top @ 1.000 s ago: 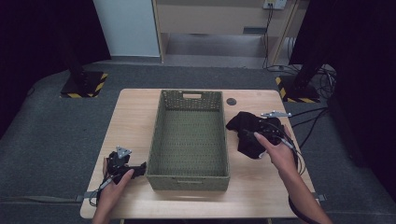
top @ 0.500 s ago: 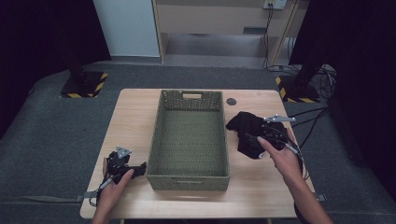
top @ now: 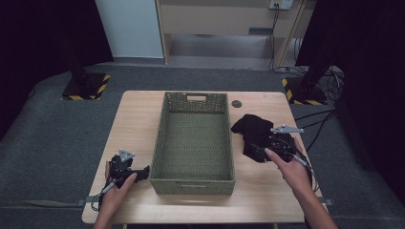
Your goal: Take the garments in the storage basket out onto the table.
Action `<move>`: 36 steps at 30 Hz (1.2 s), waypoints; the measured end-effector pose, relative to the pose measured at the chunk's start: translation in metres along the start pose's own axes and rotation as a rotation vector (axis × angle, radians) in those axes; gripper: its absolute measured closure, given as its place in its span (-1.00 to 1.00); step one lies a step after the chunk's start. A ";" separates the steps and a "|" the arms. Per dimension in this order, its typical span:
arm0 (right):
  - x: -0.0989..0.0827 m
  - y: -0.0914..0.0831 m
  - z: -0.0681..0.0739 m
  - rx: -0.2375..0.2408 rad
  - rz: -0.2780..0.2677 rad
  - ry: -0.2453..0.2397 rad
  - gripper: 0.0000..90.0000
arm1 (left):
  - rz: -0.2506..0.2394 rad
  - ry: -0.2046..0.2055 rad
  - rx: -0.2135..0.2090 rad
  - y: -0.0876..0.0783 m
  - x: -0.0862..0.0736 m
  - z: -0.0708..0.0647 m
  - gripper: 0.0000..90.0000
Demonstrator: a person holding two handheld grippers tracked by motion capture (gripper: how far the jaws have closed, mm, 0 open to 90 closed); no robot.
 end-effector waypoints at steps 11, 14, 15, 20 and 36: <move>-0.020 0.009 0.016 0.025 0.030 -0.026 -0.93 | 0.000 0.000 0.000 0.000 0.000 0.000 -1.00; -0.025 0.011 0.019 0.028 0.035 -0.023 -0.93 | 0.000 0.000 0.000 0.000 0.000 0.000 -1.00; -0.027 0.012 0.020 0.031 0.039 -0.024 -0.93 | 0.000 0.000 0.000 0.000 0.000 0.000 -1.00; -0.036 0.014 0.026 0.038 0.049 -0.038 -0.93 | 0.000 0.000 0.000 0.000 0.000 0.000 -1.00; -0.060 0.018 0.037 0.061 0.083 -0.041 -0.93 | 0.000 0.000 0.000 0.000 0.000 0.000 -1.00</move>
Point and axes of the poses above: each handheld gripper's, and its own axes: y roughly forward along the jaws, x roughly out of its top, z roughly to its left, the point moved 9 cm from there along y, roughly forward along the jaws, and after that the axes turned 6 degrees about -y, right-handed, at the moved point
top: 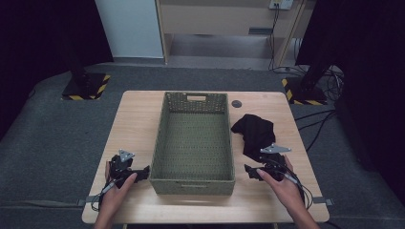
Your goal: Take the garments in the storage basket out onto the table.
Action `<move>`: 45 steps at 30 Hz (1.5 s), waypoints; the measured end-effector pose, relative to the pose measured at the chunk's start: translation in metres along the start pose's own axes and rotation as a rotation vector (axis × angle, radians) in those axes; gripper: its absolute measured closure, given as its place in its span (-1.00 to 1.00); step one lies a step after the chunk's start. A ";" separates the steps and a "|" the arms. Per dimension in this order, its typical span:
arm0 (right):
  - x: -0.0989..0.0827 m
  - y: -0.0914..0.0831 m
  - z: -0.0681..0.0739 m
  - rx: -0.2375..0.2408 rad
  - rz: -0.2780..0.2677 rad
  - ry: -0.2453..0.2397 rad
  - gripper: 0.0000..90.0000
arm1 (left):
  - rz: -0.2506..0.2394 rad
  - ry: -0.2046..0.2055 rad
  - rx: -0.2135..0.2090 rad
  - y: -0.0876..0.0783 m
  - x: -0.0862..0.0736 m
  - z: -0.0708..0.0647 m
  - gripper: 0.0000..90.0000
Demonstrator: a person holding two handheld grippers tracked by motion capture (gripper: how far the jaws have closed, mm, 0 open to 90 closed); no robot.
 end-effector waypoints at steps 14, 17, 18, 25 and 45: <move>-0.024 0.008 0.014 0.024 0.039 -0.003 -0.93 | 0.000 0.000 0.000 0.000 0.000 0.000 -1.00; -0.033 0.014 0.017 0.028 0.050 0.002 -0.93 | 0.000 0.000 0.000 0.000 0.000 0.000 -1.00; -0.034 0.015 0.018 0.029 0.053 0.004 -0.93 | 0.000 0.000 0.000 0.000 0.000 0.000 -1.00; -0.036 0.023 0.018 0.016 0.055 0.004 -0.93 | 0.000 0.000 0.000 0.000 0.000 0.000 -1.00; -0.036 0.031 0.016 -0.044 -0.016 -0.026 -0.99 | -0.001 -0.003 0.002 0.000 0.000 0.000 -1.00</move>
Point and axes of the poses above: each handheld gripper's, and its own axes: y roughly forward along the jaws, x roughly out of its top, z roughly to its left, the point moved 9 cm from there along y, roughly forward along the jaws, and after that the axes turned 6 degrees about -y, right-handed, at the moved point
